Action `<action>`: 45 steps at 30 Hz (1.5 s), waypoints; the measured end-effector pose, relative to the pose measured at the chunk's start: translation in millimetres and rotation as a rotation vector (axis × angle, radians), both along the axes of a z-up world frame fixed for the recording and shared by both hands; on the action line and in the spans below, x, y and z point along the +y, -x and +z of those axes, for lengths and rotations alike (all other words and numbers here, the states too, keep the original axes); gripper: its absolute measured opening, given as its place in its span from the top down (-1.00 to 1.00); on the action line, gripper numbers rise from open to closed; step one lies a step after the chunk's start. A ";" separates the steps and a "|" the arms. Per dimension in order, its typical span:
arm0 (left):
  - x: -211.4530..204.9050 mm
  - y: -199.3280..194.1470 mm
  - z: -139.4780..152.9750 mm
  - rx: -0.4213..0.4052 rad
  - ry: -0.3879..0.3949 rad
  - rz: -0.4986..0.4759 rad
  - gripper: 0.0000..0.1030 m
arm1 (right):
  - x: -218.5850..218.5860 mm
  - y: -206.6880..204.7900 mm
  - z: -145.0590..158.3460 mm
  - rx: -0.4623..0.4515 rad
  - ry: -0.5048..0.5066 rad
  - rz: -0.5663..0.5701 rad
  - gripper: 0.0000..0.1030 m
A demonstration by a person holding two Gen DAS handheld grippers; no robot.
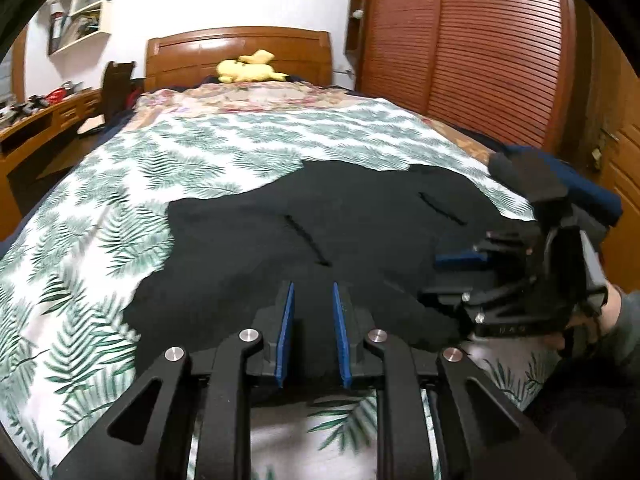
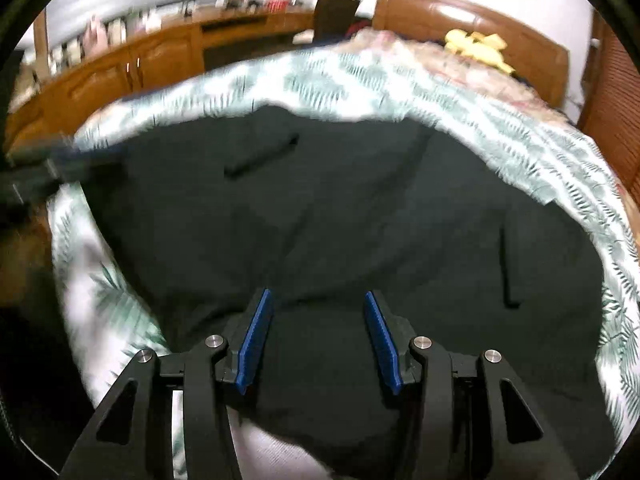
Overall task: Fold large clothes
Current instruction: 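Grasp the folded coat's edge with the left tool, fold it over, release, then close the left tool on the folded coat's edge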
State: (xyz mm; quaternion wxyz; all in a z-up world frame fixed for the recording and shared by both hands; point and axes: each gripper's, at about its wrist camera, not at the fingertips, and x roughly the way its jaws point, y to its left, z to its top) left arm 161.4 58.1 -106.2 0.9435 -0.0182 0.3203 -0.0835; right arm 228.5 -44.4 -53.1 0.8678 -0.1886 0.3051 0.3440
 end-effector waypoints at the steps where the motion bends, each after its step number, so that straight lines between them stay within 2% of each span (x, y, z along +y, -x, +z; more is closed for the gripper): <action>1: 5.3 1.6 0.3 0.001 -0.007 0.025 0.60 | 1.1 -0.9 3.5 0.013 -0.010 -0.003 0.02; 5: 24.0 9.6 0.3 0.015 -0.019 0.093 0.55 | 0.0 -3.7 9.3 0.007 -0.031 -0.002 0.02; 9: 40.7 21.2 2.6 0.004 -0.018 0.147 0.12 | 1.9 10.5 16.3 -0.012 -0.056 0.032 0.02; 14: 54.0 25.2 -4.0 0.032 -0.056 0.220 0.11 | -17.6 14.1 19.1 -0.025 -0.068 0.058 0.02; 18: 59.4 19.3 -15.5 0.068 -0.063 0.245 0.12 | -17.4 17.8 20.3 -0.015 -0.063 0.071 0.02; 22: 60.2 10.4 -25.4 0.091 -0.066 0.254 0.12 | -8.4 16.6 9.6 0.002 -0.009 0.081 0.02; 30: 63.2 4.1 -47.9 0.141 -0.041 0.272 0.11 | -7.6 12.7 8.5 0.007 -0.011 0.088 0.02; 38: 62.8 5.3 -50.7 0.148 -0.023 0.272 0.12 | -10.5 10.9 9.9 0.000 -0.013 0.093 0.02; 41: 61.9 5.5 -52.2 0.156 -0.008 0.262 0.23 | -11.6 10.9 10.0 0.003 -0.013 0.100 0.02; 43: 59.0 4.0 -51.8 0.166 -0.006 0.246 0.43 | -14.0 10.2 11.3 0.009 -0.019 0.101 0.02; 45: 51.0 3.3 -45.3 0.163 -0.045 0.230 0.72 | -19.2 9.1 14.4 0.012 -0.028 0.098 0.02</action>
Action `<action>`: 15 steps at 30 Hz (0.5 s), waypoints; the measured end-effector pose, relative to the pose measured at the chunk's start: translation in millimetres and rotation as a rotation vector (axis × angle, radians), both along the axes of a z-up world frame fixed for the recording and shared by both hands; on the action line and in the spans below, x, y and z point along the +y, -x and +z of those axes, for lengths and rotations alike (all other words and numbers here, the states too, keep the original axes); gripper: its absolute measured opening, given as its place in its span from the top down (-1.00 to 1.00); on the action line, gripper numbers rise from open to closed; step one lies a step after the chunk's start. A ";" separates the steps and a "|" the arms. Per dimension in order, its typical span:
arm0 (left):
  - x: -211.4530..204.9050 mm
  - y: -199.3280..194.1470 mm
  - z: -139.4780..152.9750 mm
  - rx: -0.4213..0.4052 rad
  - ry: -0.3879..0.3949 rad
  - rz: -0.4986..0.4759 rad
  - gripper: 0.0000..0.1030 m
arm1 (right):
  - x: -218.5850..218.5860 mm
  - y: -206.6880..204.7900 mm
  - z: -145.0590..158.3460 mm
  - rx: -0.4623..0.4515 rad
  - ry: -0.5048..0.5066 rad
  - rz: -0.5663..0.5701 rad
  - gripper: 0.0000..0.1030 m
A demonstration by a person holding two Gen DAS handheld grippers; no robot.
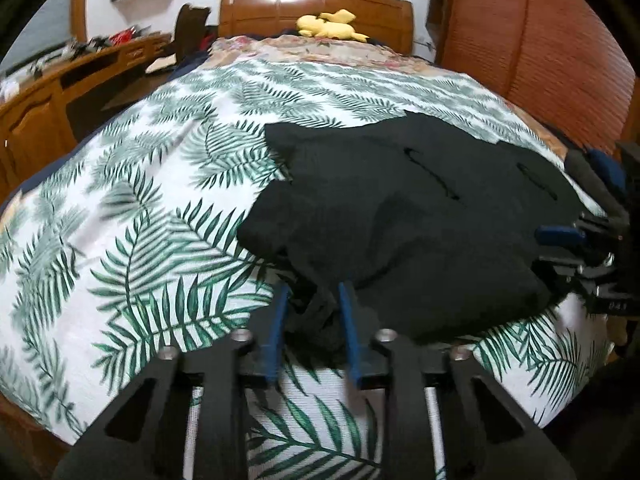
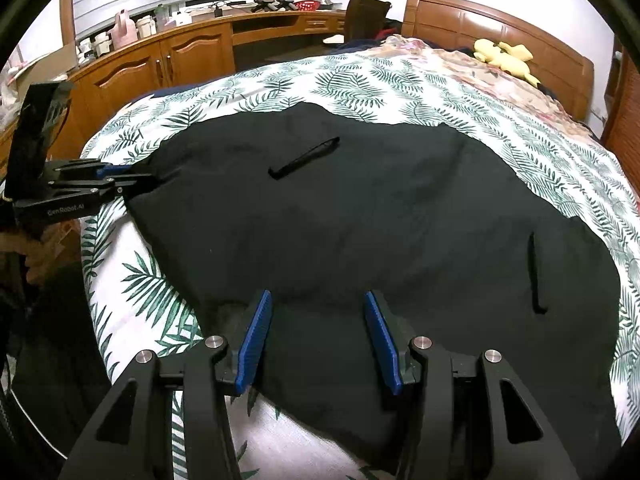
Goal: Fold large clothes
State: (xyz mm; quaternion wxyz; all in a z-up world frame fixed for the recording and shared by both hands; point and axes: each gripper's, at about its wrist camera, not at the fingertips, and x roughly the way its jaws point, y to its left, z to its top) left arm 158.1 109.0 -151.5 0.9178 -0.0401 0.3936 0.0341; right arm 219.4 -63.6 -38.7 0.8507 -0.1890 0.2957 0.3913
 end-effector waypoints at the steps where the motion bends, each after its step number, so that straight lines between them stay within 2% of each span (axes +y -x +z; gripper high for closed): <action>1: -2.6 -0.4 4.1 -0.003 -0.008 -0.005 0.75 | -2.8 -0.3 1.6 -0.001 -0.005 -0.005 0.02; 5: -15.2 -0.7 36.3 -0.060 -0.039 -0.013 0.85 | -26.3 -3.5 9.6 -0.012 -0.035 -0.047 0.02; 9: -36.0 -4.8 74.1 -0.140 -0.031 -0.039 0.91 | -55.0 -2.5 13.7 -0.023 -0.068 -0.089 0.02; 15: -104.9 -24.3 115.0 -0.207 -0.102 -0.178 0.92 | -103.9 1.5 13.5 -0.040 -0.092 -0.166 0.02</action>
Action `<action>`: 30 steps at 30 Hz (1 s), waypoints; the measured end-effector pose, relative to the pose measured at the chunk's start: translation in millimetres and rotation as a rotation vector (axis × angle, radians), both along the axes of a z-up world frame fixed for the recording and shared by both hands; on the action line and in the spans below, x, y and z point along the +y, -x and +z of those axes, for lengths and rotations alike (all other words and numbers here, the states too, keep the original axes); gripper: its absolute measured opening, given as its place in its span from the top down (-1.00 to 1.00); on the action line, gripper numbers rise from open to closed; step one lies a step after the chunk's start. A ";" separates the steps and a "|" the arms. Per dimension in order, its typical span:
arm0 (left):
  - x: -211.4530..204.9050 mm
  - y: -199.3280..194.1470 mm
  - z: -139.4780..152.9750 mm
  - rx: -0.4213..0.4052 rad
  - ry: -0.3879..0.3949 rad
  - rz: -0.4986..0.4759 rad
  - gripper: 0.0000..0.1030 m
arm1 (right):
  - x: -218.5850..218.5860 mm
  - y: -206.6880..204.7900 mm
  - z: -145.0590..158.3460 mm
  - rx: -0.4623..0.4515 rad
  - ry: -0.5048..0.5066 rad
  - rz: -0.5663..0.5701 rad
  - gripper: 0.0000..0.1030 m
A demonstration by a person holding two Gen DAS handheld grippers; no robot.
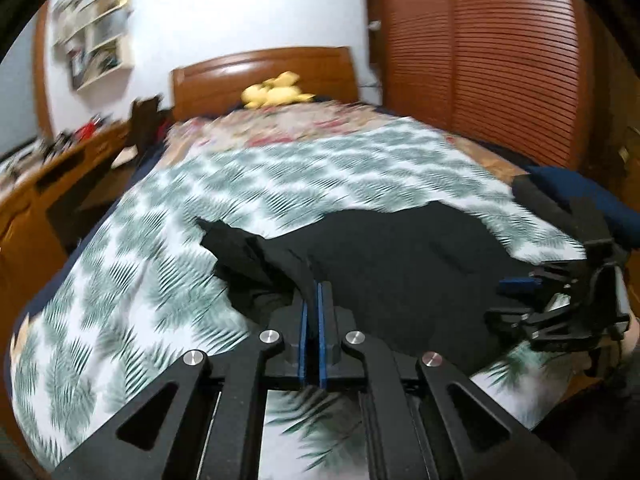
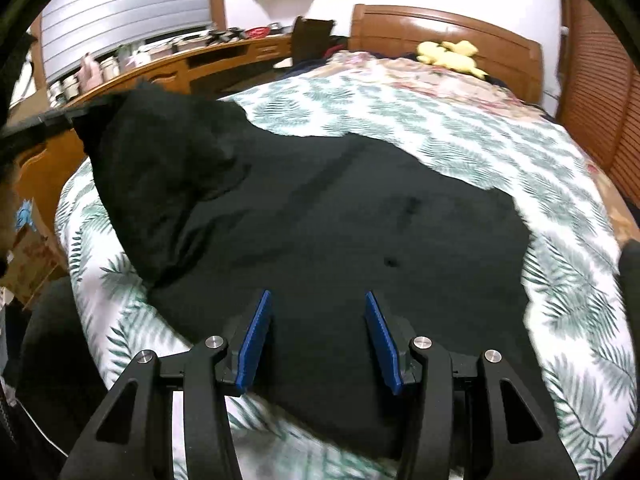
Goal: Fold large clothes
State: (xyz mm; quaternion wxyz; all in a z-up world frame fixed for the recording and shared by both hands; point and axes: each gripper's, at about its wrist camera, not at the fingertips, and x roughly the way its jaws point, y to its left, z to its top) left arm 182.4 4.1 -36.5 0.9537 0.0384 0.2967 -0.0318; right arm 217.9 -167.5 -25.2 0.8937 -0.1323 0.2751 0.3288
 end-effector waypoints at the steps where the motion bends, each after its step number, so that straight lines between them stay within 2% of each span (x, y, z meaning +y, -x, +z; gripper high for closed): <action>1: -12.8 -2.9 4.7 -0.006 -0.005 -0.026 0.92 | -8.4 1.7 -0.4 -0.001 -0.007 -0.012 0.02; 6: -82.6 -22.9 18.5 -0.009 -0.011 -0.167 0.94 | -48.5 8.0 3.1 -0.008 -0.054 -0.077 0.02; 11: -150.6 -38.0 10.4 0.035 0.005 -0.311 0.94 | -84.3 19.2 -2.2 0.004 -0.071 -0.124 0.02; 15: -180.6 -47.8 4.0 0.046 0.023 -0.357 0.95 | -106.2 25.1 -6.9 0.016 -0.065 -0.151 0.02; 17: -189.0 -50.8 0.2 0.061 0.035 -0.379 0.95 | -118.6 27.6 -5.0 0.018 -0.074 -0.161 0.02; 22: -196.0 -46.5 0.6 0.049 -0.016 -0.376 0.95 | -125.3 33.6 4.0 0.013 -0.093 -0.164 0.02; 30: -150.3 -24.0 22.9 -0.023 0.001 -0.279 0.95 | -107.9 28.6 18.2 -0.010 -0.121 -0.134 0.02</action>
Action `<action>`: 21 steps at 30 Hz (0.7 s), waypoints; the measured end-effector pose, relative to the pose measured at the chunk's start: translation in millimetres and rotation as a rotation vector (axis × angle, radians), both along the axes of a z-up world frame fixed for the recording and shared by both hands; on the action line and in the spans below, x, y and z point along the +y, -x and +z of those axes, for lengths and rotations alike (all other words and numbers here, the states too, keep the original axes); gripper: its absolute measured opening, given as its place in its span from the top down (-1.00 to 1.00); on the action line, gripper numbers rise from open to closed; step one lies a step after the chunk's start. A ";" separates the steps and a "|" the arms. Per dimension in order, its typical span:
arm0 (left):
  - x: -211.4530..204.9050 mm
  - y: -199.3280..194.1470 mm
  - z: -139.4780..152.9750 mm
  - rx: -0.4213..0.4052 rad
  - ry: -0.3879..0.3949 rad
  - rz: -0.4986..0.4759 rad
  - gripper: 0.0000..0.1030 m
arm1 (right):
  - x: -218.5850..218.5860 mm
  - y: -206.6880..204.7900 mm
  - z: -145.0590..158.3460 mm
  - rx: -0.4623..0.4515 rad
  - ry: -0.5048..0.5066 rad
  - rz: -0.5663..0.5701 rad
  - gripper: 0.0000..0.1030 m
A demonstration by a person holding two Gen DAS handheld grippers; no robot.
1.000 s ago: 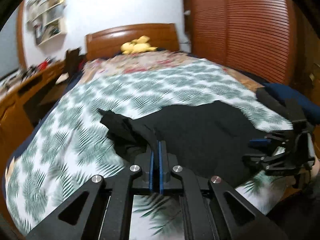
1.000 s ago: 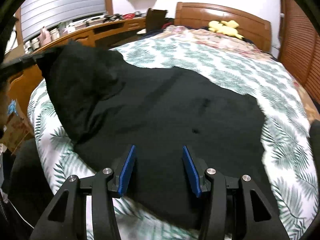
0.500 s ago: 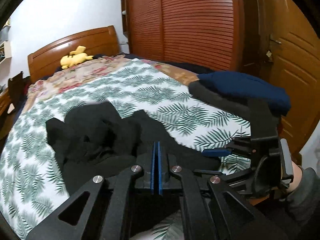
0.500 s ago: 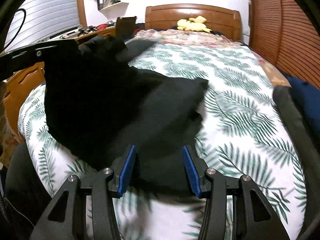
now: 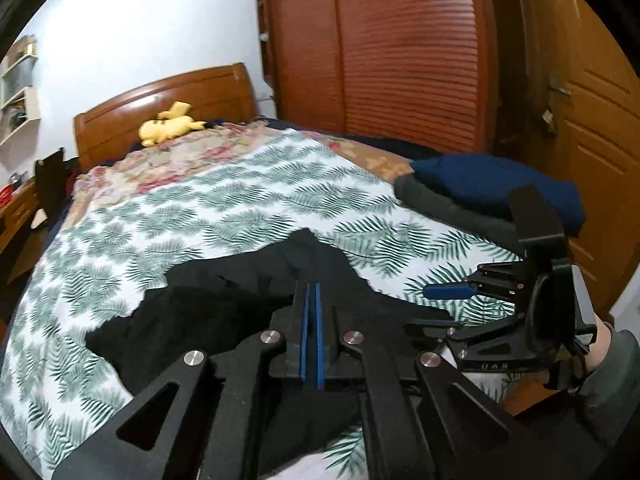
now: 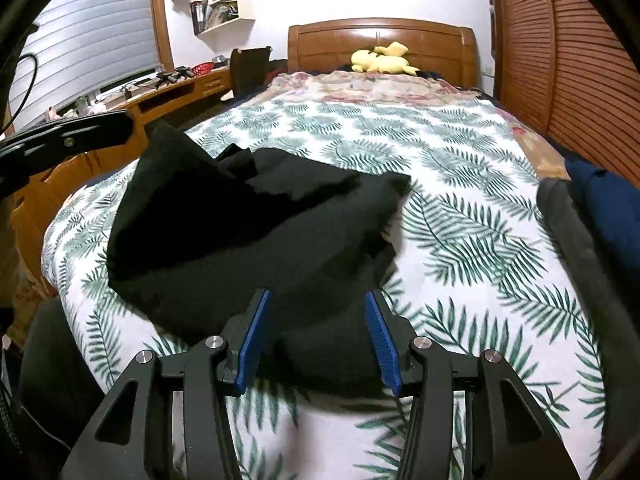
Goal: Fold large clothes
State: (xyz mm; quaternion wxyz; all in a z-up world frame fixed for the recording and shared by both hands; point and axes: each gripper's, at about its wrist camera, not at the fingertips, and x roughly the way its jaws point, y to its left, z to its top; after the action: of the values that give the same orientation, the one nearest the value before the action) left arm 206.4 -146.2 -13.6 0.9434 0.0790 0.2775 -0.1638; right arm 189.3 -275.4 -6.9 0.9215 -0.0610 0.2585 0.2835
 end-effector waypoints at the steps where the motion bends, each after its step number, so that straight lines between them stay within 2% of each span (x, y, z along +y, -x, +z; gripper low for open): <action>1: 8.6 3.5 1.7 -0.007 0.004 0.014 0.94 | 3.6 -1.1 1.2 -0.001 0.000 0.002 0.02; 5: 44.2 18.1 5.3 -0.024 0.018 0.069 0.93 | 19.3 -7.1 5.1 -0.012 0.003 0.017 0.02; 7: 62.4 24.8 5.8 -0.029 0.032 0.100 0.64 | 27.9 -10.4 7.0 -0.017 0.003 0.028 0.02; 9: 80.5 30.3 5.0 -0.039 0.051 0.125 -0.03 | 35.9 -11.1 12.4 -0.027 0.000 0.038 0.02; 11: 99.9 36.6 1.0 -0.048 0.063 0.155 -0.33 | 45.7 -13.1 18.6 -0.037 -0.013 0.052 0.02; 12: 106.8 38.7 -1.0 -0.051 0.065 0.167 -0.39 | 50.3 -14.7 22.5 -0.043 -0.022 0.058 0.02; 18: 150.4 45.0 -24.7 -0.006 0.073 0.242 -0.40 | 82.1 -21.2 41.8 -0.091 -0.054 0.110 0.00; 20: 161.7 47.8 -31.6 0.009 0.074 0.259 -0.40 | 95.6 -24.0 45.4 -0.116 -0.055 0.134 -0.15; 21: 167.1 48.7 -35.2 0.015 0.074 0.269 -0.40 | 102.9 -25.5 46.3 -0.129 -0.055 0.151 -0.16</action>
State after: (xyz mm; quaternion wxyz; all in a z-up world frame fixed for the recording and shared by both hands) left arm 157.7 20.9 -48.8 0.9569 0.0050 0.2865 -0.0468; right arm 214.8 -172.6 39.4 0.9136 -0.0730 0.1853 0.3545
